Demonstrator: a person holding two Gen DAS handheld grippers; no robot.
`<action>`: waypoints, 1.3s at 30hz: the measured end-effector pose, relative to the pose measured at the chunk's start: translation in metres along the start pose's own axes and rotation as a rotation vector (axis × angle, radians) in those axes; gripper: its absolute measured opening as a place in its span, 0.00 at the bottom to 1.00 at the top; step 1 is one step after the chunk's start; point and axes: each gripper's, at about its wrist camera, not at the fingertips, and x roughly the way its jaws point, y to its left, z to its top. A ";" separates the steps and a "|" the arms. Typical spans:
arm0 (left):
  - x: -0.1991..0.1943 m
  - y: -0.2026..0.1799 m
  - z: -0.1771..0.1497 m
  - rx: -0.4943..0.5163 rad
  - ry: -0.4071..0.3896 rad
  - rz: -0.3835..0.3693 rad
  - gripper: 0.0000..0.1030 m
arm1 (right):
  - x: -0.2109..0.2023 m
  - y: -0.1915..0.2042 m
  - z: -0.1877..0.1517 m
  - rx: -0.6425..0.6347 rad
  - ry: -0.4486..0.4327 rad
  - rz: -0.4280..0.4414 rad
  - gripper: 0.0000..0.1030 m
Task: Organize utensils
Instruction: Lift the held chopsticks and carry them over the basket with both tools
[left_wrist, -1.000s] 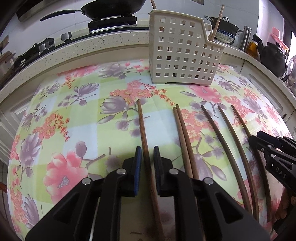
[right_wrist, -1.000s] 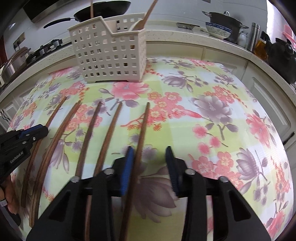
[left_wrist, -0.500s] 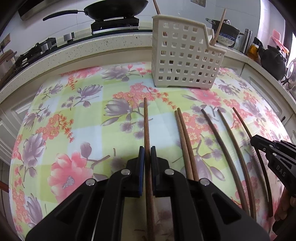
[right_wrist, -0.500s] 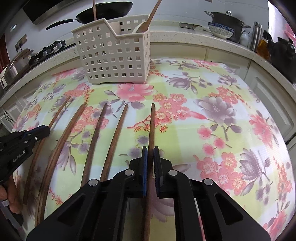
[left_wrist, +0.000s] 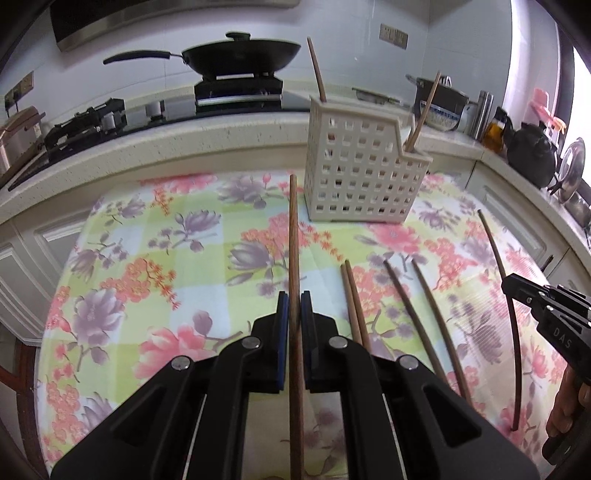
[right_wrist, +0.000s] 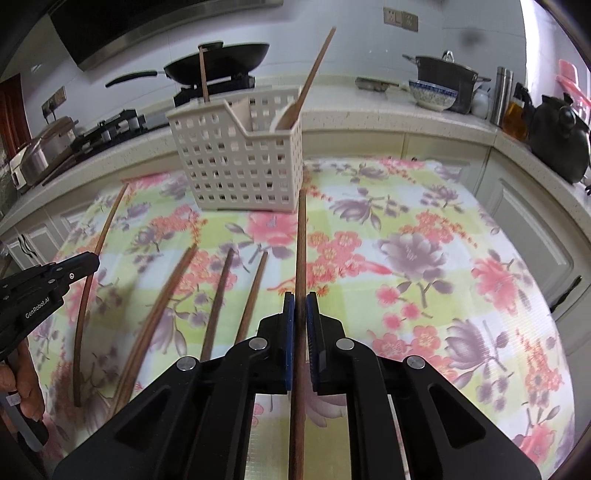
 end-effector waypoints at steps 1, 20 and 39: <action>-0.004 0.001 0.002 -0.004 -0.009 -0.006 0.06 | -0.005 0.000 0.002 0.001 -0.011 0.000 0.09; -0.073 0.002 0.027 -0.012 -0.168 -0.030 0.06 | -0.076 -0.003 0.025 0.008 -0.184 0.008 0.09; -0.070 0.000 0.066 0.005 -0.182 -0.081 0.06 | -0.074 -0.008 0.052 0.006 -0.201 0.037 0.09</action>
